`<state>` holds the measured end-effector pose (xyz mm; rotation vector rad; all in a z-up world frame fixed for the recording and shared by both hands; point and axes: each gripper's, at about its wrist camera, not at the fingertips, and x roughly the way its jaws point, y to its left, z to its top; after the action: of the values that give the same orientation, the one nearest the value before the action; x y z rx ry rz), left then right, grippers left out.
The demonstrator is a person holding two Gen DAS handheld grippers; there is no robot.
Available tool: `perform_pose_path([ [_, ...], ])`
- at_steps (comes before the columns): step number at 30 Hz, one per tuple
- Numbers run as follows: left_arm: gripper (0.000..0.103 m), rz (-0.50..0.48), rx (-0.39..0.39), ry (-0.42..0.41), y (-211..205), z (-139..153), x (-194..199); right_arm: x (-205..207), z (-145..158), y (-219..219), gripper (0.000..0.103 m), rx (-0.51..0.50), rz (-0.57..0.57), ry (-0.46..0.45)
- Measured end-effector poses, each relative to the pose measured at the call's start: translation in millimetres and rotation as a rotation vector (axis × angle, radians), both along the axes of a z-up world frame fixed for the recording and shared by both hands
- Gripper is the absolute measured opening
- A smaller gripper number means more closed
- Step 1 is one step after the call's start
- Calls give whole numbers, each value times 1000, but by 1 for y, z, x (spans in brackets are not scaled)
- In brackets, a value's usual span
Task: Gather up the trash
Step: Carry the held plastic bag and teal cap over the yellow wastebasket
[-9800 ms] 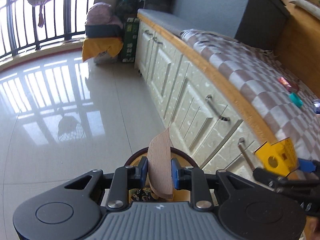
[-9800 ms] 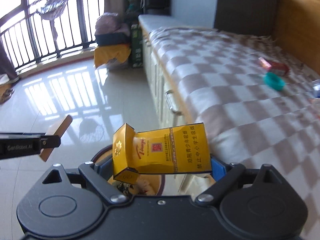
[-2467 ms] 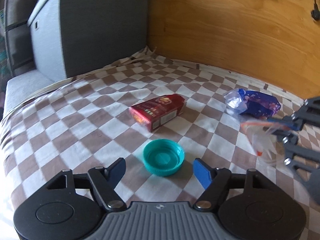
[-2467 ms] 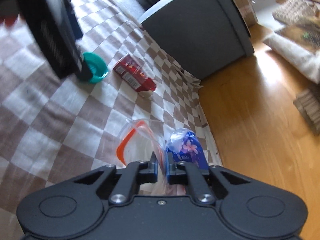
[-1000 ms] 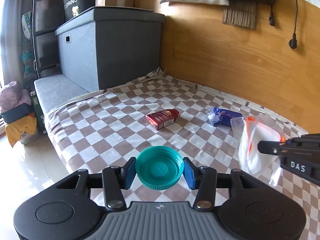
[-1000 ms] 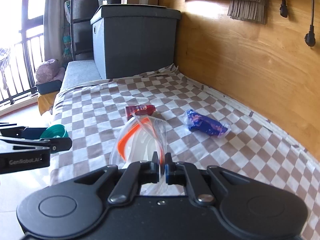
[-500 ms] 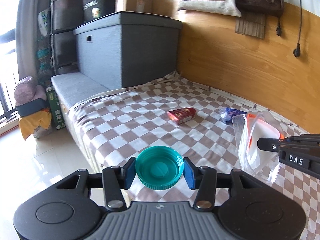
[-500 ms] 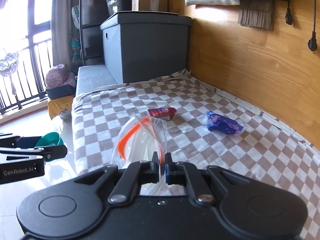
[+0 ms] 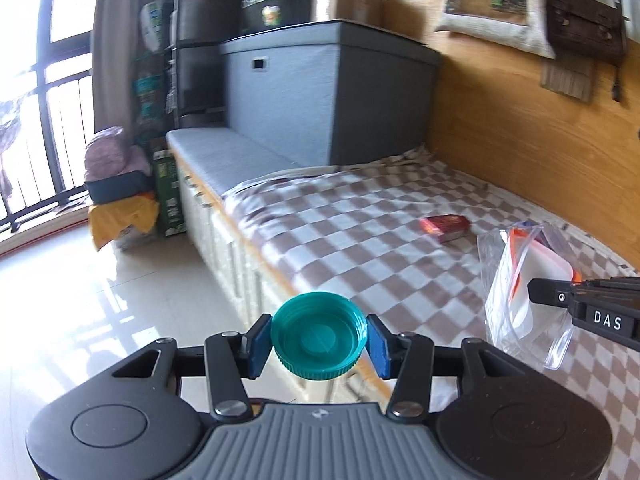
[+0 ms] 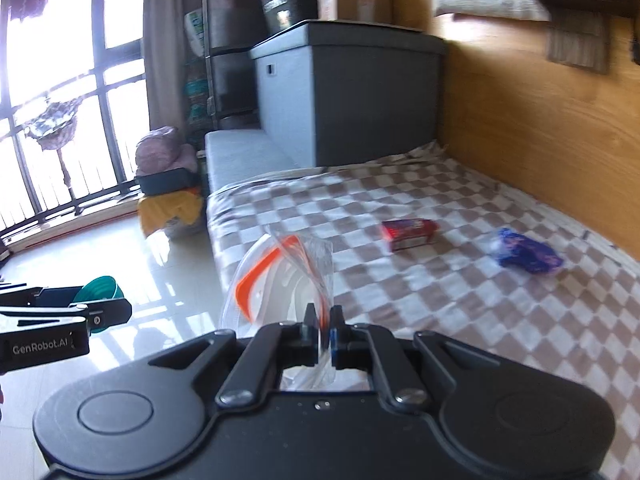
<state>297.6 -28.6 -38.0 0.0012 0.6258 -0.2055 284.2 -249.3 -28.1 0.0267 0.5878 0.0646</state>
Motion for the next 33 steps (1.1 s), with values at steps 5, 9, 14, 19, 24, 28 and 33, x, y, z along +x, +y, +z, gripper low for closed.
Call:
perform_pose_path([
  [5, 50, 53, -9, 33, 29, -16, 1, 8, -21, 36, 5, -10, 66, 48],
  [9, 50, 87, -11, 67, 49, -34, 2, 15, -43, 63, 5, -22, 110, 97],
  [14, 50, 125, -22, 119, 72, -61, 3, 21, -73, 93, 5, -43, 162, 160],
  [19, 50, 156, -31, 180, 90, -95, 9, 28, -108, 117, 5, -72, 217, 230],
  [24, 50, 177, -43, 260, 105, -134, 17, 39, -146, 134, 5, -76, 249, 317],
  [28, 50, 196, -62, 334, 116, -170, 26, 50, -176, 144, 5, -86, 271, 382],
  [33, 50, 219, -106, 432, 128, -213, 43, 69, -211, 155, 5, -100, 290, 458],
])
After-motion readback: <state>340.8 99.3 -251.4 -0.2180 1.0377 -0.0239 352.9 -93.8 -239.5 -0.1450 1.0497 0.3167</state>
